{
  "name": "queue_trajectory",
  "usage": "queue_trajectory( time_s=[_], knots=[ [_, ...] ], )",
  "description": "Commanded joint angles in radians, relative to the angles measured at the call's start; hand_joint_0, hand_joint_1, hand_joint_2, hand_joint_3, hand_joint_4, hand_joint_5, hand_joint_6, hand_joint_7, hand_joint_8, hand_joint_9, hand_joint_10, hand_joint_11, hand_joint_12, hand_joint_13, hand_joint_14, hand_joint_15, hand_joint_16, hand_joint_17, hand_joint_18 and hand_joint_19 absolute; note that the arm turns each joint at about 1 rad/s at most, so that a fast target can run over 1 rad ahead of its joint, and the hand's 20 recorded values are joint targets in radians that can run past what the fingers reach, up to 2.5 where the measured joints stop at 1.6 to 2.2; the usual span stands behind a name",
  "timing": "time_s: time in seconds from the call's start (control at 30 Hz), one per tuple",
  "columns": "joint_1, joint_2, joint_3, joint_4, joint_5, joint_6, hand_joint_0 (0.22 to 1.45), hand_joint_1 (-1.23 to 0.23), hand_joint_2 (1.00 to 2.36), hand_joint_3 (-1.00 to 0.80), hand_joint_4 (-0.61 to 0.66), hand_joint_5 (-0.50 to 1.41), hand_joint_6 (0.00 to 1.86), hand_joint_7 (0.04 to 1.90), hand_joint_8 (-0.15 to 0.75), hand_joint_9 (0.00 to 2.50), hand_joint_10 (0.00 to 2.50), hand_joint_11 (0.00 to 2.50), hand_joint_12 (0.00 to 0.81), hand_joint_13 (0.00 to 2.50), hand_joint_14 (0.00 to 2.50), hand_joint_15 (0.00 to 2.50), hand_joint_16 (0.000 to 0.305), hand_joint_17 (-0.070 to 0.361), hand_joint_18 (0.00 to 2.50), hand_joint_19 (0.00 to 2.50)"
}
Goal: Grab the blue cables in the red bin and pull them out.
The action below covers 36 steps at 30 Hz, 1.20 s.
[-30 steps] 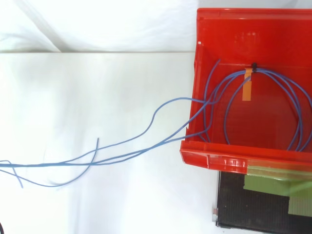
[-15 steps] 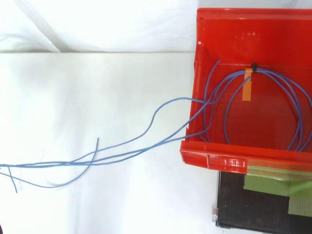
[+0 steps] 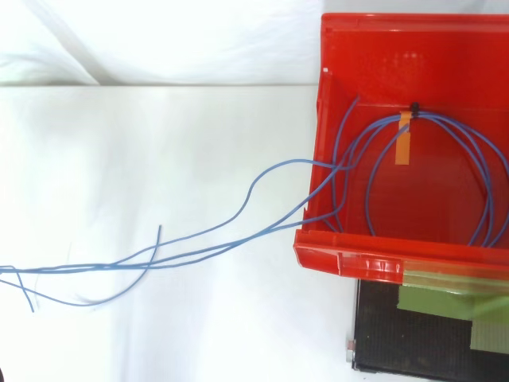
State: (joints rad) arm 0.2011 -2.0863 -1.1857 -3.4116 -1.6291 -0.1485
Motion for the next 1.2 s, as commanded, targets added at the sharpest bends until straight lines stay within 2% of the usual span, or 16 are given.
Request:
queue_trajectory(
  time_s=[0.0, 0.87, 1.17],
  knots=[
    [0.0, 0.0, 0.0, 0.0, 0.0, 0.0, 0.73, -0.89, 1.0, -1.0, 0.3, 0.69, 0.66, 0.47, 0.275, 0.84, 0.02, 0.7, 0.344, 0.8, 0.02, 0.51, 0.046, 0.104, 0.64, 0.62],
    [0.0, 0.0, 0.0, 0.0, 0.0, -0.003, 0.7, -0.84, 1.0, -1.0, 0.29, 0.77, 0.5, 0.55, 0.279, 0.88, 0.03, 0.7, 0.353, 0.83, 0.02, 0.51, 0.047, 0.106, 0.67, 0.61],
    [0.0, -0.001, 0.0, 0.0, 0.0, -0.003, 0.77, -0.94, 1.0, -1.0, 0.27, 0.78, 0.67, 0.5, 0.271, 0.92, 0.03, 0.72, 0.336, 0.83, 0.02, 0.52, 0.043, 0.097, 0.65, 0.61]
  ],
)
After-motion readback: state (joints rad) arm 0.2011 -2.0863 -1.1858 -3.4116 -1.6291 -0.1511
